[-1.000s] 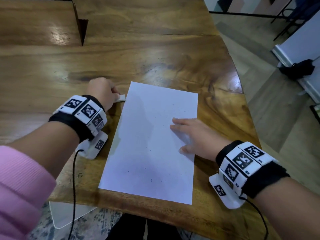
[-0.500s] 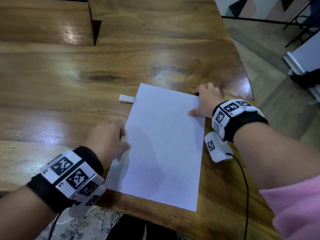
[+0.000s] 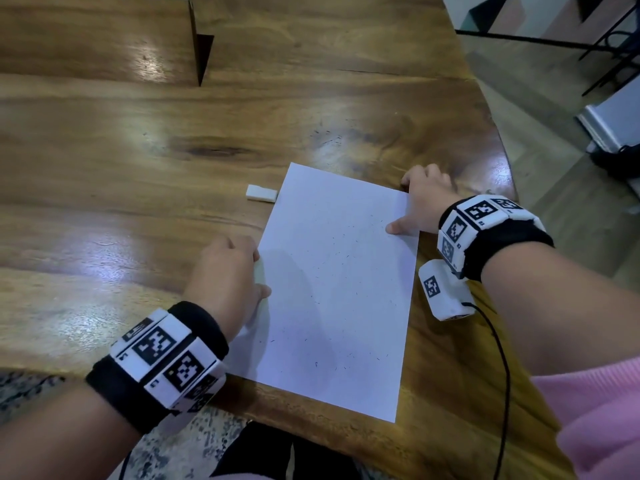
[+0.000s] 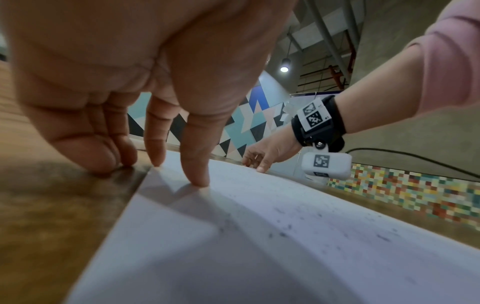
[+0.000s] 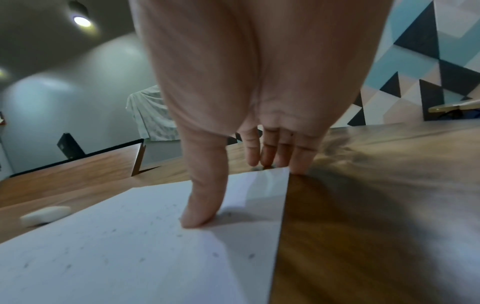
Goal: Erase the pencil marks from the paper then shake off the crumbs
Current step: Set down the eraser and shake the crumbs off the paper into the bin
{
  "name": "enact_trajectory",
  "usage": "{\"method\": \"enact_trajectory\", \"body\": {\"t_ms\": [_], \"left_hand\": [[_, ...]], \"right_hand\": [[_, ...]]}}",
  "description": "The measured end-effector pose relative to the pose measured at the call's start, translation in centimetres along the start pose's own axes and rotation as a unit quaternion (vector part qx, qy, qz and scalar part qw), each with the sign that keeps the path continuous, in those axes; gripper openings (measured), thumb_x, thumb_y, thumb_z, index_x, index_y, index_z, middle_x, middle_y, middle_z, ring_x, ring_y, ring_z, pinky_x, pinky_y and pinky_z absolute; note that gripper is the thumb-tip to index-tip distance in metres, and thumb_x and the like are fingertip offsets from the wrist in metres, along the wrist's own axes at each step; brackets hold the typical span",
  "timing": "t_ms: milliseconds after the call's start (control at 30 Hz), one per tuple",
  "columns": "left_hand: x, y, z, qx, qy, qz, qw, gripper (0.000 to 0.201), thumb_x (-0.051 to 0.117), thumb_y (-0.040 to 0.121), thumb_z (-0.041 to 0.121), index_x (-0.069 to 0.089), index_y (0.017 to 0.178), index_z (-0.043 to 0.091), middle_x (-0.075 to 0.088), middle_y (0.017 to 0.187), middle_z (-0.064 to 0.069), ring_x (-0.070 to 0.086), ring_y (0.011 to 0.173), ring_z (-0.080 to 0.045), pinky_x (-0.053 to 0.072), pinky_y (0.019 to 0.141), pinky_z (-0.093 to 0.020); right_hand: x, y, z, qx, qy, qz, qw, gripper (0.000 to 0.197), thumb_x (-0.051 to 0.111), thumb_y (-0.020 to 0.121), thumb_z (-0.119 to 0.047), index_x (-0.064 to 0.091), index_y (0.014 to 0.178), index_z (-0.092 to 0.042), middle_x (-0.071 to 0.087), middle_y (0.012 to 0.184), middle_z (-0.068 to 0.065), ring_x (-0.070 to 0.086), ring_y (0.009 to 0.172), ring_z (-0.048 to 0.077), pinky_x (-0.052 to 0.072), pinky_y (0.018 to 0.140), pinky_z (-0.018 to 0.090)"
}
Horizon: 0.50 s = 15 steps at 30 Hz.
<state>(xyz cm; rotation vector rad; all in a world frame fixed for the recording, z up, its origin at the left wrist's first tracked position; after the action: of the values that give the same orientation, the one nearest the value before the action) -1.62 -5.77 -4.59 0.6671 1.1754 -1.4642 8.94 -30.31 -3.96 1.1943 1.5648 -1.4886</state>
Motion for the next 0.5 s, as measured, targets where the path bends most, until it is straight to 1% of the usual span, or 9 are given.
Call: {"method": "enact_trajectory", "body": {"t_ms": [67, 133, 233, 300, 367, 433, 500], "left_hand": [[0.3, -0.3, 0.1, 0.0, 0.003, 0.009, 1.0, 0.048, 0.073, 0.072, 0.019, 0.05, 0.113, 0.008, 0.048, 0.111, -0.017, 0.049, 0.097, -0.031, 0.041, 0.08, -0.034], [0.4, -0.5, 0.2, 0.0, 0.013, 0.012, 1.0, 0.05, 0.072, 0.073, 0.02, 0.049, 0.116, 0.007, 0.047, 0.111, -0.018, 0.049, 0.099, -0.032, 0.043, 0.081, -0.034], [0.5, -0.6, 0.3, 0.008, 0.023, 0.019, 1.0, 0.049, 0.071, 0.074, 0.021, 0.049, 0.116, 0.006, 0.047, 0.112, -0.018, 0.05, 0.1, -0.031, 0.043, 0.081, -0.033], [0.5, -0.6, 0.2, 0.009, 0.018, 0.021, 1.0, 0.048, 0.071, 0.074, 0.02, 0.05, 0.116, 0.007, 0.047, 0.112, -0.017, 0.05, 0.1, -0.031, 0.043, 0.08, -0.032], [0.5, -0.5, 0.0, 0.009, 0.013, 0.022, 1.0, 0.048, 0.071, 0.074, 0.02, 0.05, 0.115, 0.007, 0.047, 0.112, -0.017, 0.049, 0.099, -0.031, 0.043, 0.081, -0.033], [0.4, -0.5, 0.0, 0.012, 0.006, 0.023, 1.0, 0.049, 0.072, 0.073, 0.019, 0.051, 0.115, 0.007, 0.047, 0.112, -0.017, 0.049, 0.099, -0.032, 0.043, 0.082, -0.034], [0.4, -0.5, -0.1, 0.018, 0.002, 0.021, 1.0, 0.049, 0.072, 0.073, 0.019, 0.051, 0.116, 0.008, 0.047, 0.112, -0.016, 0.049, 0.099, -0.032, 0.043, 0.083, -0.034]], "right_hand": [[-0.1, 0.2, 0.0, 0.004, -0.004, -0.007, 1.0, 0.083, 0.081, 0.069, -0.037, 0.036, 0.132, -0.008, 0.034, 0.135, 0.011, 0.033, 0.126, 0.028, 0.036, 0.099, 0.038], [-0.1, 0.4, 0.0, 0.004, -0.005, -0.017, 1.0, 0.085, 0.082, 0.068, -0.038, 0.036, 0.132, -0.007, 0.037, 0.134, 0.012, 0.036, 0.125, 0.028, 0.037, 0.099, 0.038], [-0.3, 0.5, 0.0, 0.001, 0.01, -0.035, 0.999, 0.08, 0.082, 0.068, -0.036, 0.038, 0.128, -0.007, 0.045, 0.128, 0.011, 0.042, 0.12, 0.029, 0.042, 0.095, 0.04], [-0.3, 0.4, 0.0, -0.002, 0.017, -0.048, 0.999, 0.072, 0.081, 0.07, -0.035, 0.04, 0.124, -0.009, 0.05, 0.123, 0.01, 0.047, 0.115, 0.028, 0.046, 0.091, 0.041], [-0.1, 0.3, 0.2, -0.012, 0.014, -0.053, 0.998, 0.065, 0.078, 0.073, -0.035, 0.043, 0.121, -0.01, 0.051, 0.122, 0.009, 0.047, 0.114, 0.029, 0.046, 0.089, 0.042], [0.1, 0.0, 0.3, -0.027, 0.05, -0.049, 0.997, 0.054, 0.076, 0.076, -0.032, 0.049, 0.117, -0.01, 0.054, 0.118, 0.007, 0.05, 0.108, 0.027, 0.046, 0.083, 0.038], [0.1, -0.6, 0.6, -0.035, 0.128, -0.039, 0.99, 0.035, 0.075, 0.078, -0.024, 0.055, 0.104, -0.01, 0.06, 0.106, 0.005, 0.055, 0.096, 0.024, 0.044, 0.075, 0.032]]}}
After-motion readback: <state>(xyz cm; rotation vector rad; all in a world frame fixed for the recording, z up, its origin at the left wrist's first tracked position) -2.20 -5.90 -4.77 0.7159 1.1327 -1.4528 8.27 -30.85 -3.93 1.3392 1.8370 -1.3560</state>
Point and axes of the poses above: each hand's wrist, its own y-axis towards the middle knuckle, its own x-axis out of the palm, z = x × y, the point moved 1 cm from there along y, towards the middle knuckle
